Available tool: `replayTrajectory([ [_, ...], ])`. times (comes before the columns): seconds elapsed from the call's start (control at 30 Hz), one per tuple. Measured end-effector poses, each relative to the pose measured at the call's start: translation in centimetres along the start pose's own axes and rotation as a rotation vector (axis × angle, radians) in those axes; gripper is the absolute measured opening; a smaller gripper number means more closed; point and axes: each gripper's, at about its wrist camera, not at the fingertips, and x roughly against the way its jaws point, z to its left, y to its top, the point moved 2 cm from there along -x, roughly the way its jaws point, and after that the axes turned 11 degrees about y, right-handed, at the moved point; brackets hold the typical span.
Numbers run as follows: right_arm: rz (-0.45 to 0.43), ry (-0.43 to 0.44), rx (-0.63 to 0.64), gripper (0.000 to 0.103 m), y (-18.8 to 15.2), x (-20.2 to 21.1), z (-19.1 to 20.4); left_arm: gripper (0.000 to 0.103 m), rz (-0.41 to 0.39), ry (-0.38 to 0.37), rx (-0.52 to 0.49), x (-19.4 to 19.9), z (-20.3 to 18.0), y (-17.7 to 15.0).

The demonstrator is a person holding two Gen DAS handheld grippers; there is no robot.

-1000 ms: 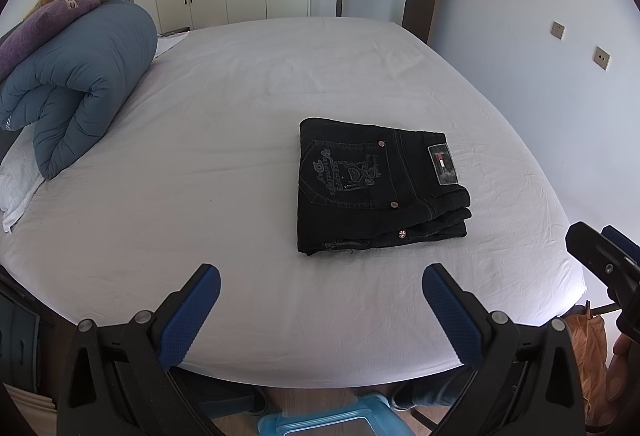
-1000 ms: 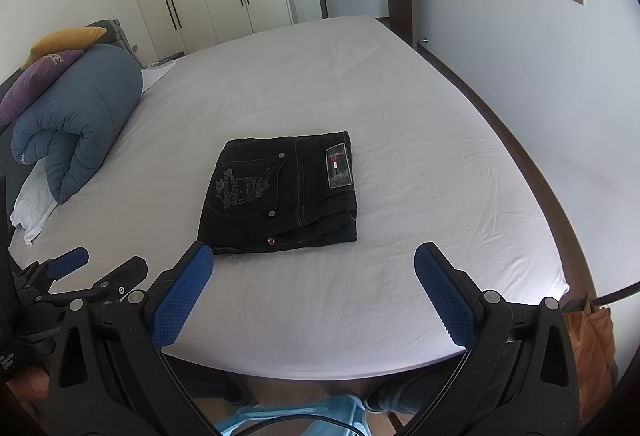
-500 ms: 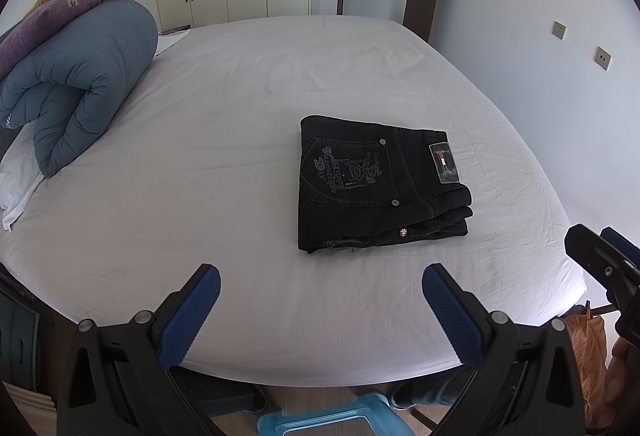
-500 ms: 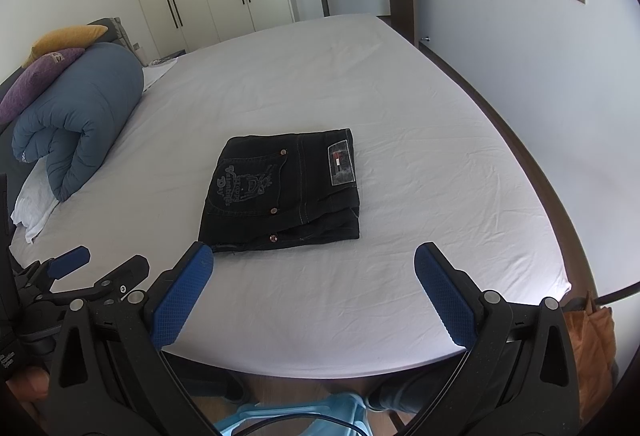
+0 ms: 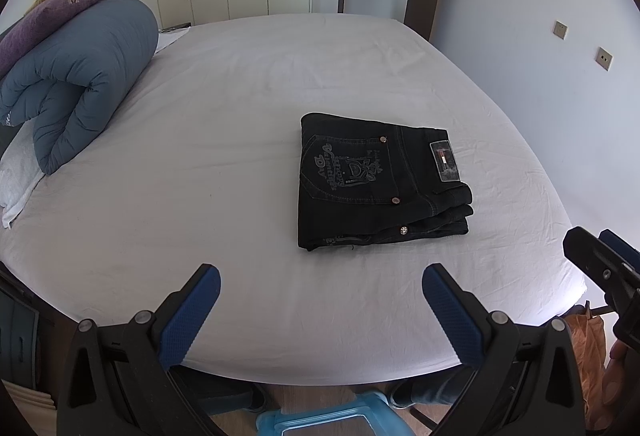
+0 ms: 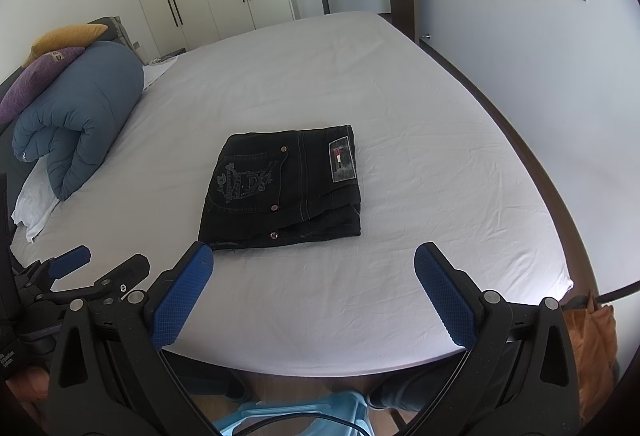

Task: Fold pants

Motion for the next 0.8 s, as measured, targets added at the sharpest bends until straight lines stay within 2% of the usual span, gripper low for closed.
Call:
replayTrajectory([
  [0.33, 0.001, 0.0, -0.001, 0.103, 0.7, -0.2, -0.5, 0.103, 0.003, -0.004, 0.002, -0.1, 0.1, 0.1],
  [0.8, 0.013, 0.009, 0.0, 0.103, -1.0, -0.1, 0.7, 0.103, 0.017, 0.004, 0.04, -0.2, 0.5, 0.2],
])
